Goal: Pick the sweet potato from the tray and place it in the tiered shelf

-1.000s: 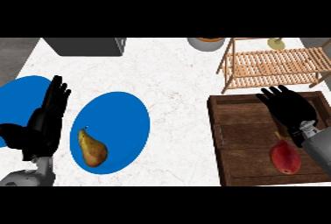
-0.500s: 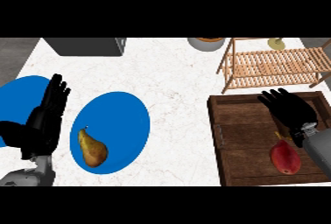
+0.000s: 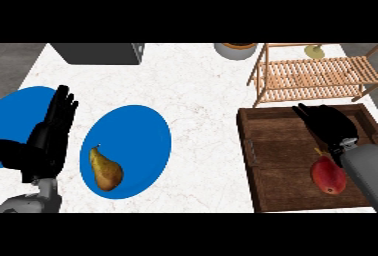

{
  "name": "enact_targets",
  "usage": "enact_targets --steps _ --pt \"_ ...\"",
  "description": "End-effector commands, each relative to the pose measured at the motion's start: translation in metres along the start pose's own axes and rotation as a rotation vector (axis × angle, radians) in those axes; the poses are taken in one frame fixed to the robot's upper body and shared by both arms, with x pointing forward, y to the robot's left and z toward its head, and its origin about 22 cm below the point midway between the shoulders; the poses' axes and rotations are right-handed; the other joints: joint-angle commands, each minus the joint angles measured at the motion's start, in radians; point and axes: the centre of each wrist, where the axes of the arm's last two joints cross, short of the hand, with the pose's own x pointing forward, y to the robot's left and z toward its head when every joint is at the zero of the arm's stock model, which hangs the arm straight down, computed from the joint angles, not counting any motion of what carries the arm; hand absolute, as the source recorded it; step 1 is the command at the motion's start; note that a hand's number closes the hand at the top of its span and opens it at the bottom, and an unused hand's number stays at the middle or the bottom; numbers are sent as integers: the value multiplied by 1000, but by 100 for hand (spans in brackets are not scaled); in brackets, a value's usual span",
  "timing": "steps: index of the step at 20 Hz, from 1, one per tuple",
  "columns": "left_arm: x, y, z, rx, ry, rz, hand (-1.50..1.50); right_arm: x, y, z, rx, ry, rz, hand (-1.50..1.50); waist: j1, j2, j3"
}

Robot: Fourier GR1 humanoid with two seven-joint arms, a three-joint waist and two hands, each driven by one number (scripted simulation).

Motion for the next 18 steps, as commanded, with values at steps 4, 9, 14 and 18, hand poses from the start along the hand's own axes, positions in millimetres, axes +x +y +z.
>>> enact_targets --steps 4,9,14,18 --pt "-4 5 -9 -6 0 5 0 9 29 -12 28 -50 96 150 1 11 8" --pt "15 -7 -8 1 -10 9 0 -7 13 -14 -87 -86 151 150 4 10 8" --pt "-8 -6 12 17 18 -5 0 28 34 -5 -133 -40 -244 150 -22 2 8" --pt "-1 7 6 20 22 -8 0 58 44 -7 -168 19 -645 150 -39 0 9"
